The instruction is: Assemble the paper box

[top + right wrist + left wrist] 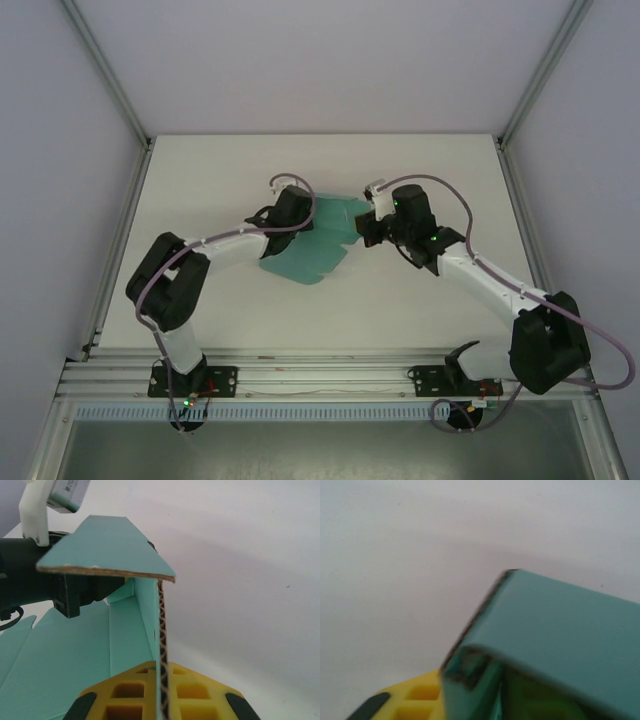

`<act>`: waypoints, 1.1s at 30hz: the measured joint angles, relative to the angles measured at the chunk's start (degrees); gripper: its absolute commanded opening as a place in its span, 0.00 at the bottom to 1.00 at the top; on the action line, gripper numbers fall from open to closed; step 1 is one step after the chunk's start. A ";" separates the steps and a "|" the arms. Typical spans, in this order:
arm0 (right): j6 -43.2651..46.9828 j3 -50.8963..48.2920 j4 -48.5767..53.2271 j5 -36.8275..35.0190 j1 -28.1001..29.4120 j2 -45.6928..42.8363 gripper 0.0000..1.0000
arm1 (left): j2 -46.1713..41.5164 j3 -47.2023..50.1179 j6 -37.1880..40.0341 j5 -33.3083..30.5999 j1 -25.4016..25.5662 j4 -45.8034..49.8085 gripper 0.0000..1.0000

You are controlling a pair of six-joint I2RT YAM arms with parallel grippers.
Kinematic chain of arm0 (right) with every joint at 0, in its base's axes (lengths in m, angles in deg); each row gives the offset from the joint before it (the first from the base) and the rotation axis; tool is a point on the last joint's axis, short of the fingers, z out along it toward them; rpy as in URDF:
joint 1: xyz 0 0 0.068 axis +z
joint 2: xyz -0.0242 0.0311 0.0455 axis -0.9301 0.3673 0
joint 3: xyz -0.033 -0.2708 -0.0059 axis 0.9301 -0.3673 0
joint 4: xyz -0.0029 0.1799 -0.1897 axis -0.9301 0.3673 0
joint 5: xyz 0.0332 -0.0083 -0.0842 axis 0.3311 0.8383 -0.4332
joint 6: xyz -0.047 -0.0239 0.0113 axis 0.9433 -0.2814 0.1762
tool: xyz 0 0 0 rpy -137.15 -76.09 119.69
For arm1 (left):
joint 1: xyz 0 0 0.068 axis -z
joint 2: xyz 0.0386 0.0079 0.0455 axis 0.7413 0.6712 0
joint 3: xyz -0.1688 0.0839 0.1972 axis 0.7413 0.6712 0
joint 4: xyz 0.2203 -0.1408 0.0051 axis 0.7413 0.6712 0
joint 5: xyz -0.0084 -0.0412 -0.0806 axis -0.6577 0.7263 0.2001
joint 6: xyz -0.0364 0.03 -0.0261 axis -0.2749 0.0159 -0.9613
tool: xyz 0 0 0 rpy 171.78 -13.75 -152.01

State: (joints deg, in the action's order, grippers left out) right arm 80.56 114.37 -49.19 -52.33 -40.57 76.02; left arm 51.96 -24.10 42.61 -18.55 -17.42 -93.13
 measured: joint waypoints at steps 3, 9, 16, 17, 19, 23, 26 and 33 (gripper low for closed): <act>0.48 -0.46 0.17 1.31 0.26 -0.55 0.00 | -2.75 4.98 1.05 5.35 -2.27 -4.70 0.43; 2.14 -1.36 0.13 4.13 -0.04 -1.31 0.00 | -5.84 13.05 2.91 16.39 -6.51 -14.80 0.60; 2.60 -1.40 0.28 6.21 -0.83 -1.29 0.00 | -5.90 15.08 5.70 26.18 -7.23 -20.59 0.62; 2.60 -1.40 0.26 6.54 -0.83 -1.29 0.00 | -5.90 15.08 5.95 26.75 -7.19 -21.16 0.59; 2.60 -1.42 0.26 7.19 -0.83 -1.29 0.00 | -5.88 15.02 6.49 27.15 -7.21 -21.42 0.51; 2.60 -1.42 0.28 7.96 -1.07 -1.29 0.00 | -4.92 14.47 7.50 27.76 -7.21 -21.51 0.28; 2.58 -1.42 0.44 7.98 -1.62 -1.29 0.00 | -4.26 14.16 8.50 27.76 -7.43 -21.42 0.22; 1.92 -1.51 0.50 7.91 -2.19 -1.29 0.18 | -4.26 13.75 10.23 24.39 -6.62 -20.44 0.05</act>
State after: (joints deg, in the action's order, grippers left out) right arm 82.49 112.86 -48.69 -44.42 -42.76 74.73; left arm 47.70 -10.35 52.84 5.84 -24.05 -113.56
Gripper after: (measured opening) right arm 0.116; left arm 0.096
